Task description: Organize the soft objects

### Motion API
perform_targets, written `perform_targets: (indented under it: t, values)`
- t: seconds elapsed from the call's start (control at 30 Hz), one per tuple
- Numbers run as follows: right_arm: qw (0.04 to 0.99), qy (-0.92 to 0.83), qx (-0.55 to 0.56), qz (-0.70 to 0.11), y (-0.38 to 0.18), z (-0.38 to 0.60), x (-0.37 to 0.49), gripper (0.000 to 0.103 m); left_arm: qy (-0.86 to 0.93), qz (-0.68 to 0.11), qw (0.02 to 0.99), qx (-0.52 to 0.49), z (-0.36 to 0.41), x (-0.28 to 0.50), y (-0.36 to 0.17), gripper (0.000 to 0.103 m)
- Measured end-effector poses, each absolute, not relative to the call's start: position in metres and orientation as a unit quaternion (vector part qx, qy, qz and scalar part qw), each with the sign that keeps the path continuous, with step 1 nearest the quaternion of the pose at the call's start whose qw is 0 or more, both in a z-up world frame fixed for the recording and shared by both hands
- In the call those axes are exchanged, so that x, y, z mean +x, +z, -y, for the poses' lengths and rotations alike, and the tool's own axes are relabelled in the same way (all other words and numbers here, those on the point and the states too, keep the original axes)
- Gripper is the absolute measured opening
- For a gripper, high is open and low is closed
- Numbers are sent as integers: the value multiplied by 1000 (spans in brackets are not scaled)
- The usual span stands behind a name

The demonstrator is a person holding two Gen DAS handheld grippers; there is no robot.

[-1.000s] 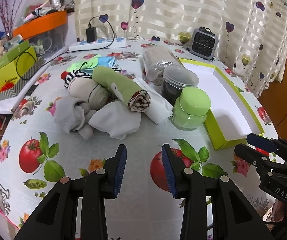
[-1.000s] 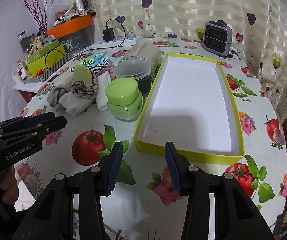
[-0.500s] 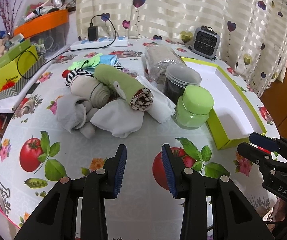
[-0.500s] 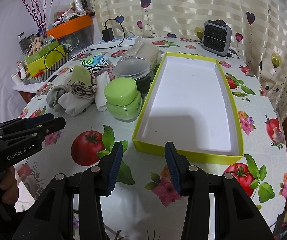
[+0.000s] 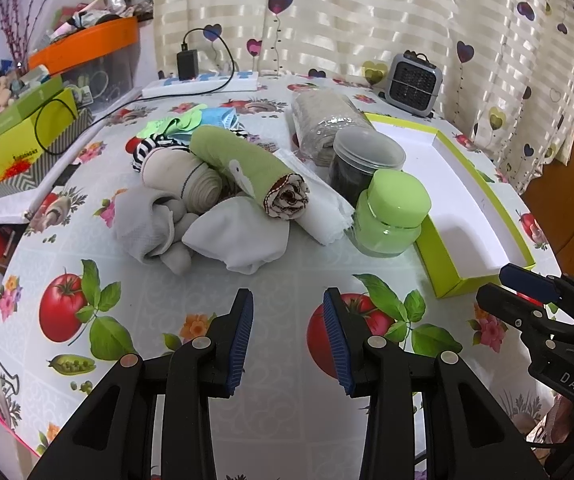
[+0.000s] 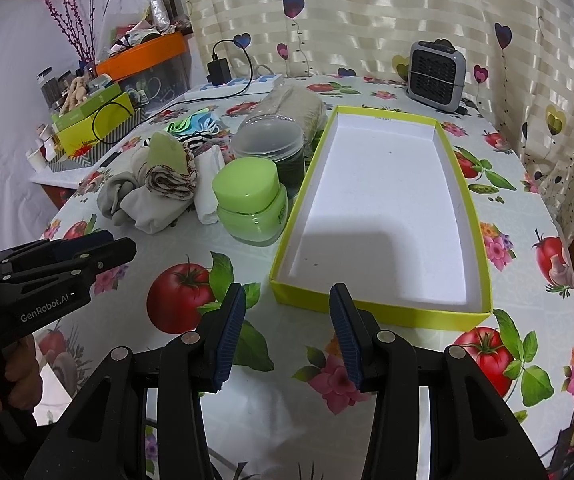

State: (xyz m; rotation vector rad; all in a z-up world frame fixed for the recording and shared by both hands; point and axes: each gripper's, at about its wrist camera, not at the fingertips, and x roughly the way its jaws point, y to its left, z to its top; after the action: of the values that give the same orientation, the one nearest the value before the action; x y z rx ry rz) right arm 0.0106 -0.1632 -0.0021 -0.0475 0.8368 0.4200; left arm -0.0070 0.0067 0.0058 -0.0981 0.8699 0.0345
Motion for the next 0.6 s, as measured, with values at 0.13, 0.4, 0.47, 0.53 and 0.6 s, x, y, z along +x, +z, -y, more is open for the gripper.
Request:
perform_targets:
  t: [0.13,0.4,0.47,0.53,0.6]
  values:
    - [893,202,-20,-401,-2,162,8,45,16,-421,906,-48,-7,-7,6,35]
    - [893,202,-20,-401,-2,161,8,45,16,-422,905,-48,-7,-6,6,35]
    - [893,202,-20,-401,-2,162,8,45,16,-422,905,-48,-8,-7,5,35]
    - [893,202,-20,-401,-2,162,8,45,16,-422,905,-47,-8,-6,5,35]
    - [893,203,-21,-401,-2,162,8,45,16,-422,905,-48,-8,-6,6,35]
